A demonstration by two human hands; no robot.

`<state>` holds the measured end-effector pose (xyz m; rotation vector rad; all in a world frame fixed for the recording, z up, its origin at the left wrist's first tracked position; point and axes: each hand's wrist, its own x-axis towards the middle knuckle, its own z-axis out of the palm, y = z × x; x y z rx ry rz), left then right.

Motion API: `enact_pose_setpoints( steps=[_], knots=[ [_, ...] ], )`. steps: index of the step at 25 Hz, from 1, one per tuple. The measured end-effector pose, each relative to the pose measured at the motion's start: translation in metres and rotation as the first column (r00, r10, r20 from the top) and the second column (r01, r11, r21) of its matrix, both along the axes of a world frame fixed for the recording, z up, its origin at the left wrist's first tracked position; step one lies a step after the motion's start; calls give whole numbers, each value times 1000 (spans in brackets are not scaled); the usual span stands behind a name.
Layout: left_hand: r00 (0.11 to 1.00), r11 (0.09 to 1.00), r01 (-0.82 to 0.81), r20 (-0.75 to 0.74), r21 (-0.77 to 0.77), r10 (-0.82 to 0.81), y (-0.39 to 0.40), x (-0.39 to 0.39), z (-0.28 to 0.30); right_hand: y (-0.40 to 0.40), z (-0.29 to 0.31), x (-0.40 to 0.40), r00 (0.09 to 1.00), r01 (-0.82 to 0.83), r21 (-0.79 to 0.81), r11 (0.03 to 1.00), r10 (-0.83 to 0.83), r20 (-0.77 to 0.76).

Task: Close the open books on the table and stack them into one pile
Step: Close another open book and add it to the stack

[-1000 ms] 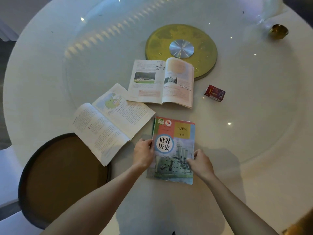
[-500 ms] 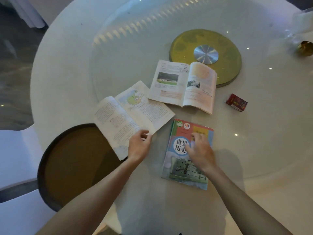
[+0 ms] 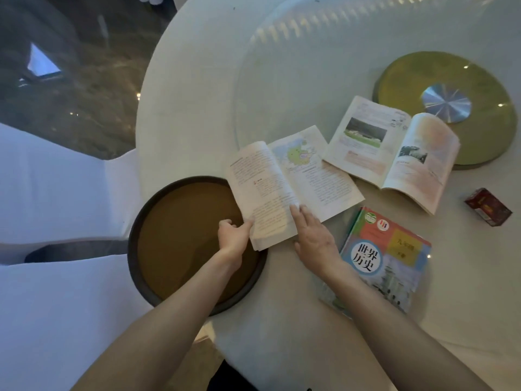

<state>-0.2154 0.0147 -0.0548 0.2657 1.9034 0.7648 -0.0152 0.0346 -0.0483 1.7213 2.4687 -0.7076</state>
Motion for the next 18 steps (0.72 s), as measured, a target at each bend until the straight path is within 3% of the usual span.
enact_pose_setpoints(
  steps=[5, 8, 11, 14, 18],
  knots=[
    [983, 998, -71, 169, 2, 69, -1, 0, -7, 0, 0, -5, 999, -13, 155, 988, 20, -44],
    [984, 999, -21, 178, 41, 13, 5, 3, -3, 0, 3, -2, 963, 151, 110, 982, -121, -240],
    [986, 994, -25, 167, 102, 8, 15, 5, 12, -2, 10, 4, 839, 362, -59, 930, -353, -415],
    [981, 973, -14, 189, 230, -31, 36, 14, 33, -6, 9, 14, 726, 492, -207, 846, -530, -439],
    [966, 937, 84, 201, 339, -160, 79, 47, 55, -14, 1, 27, 485, 596, -469, 652, -757, -437]
  ],
)
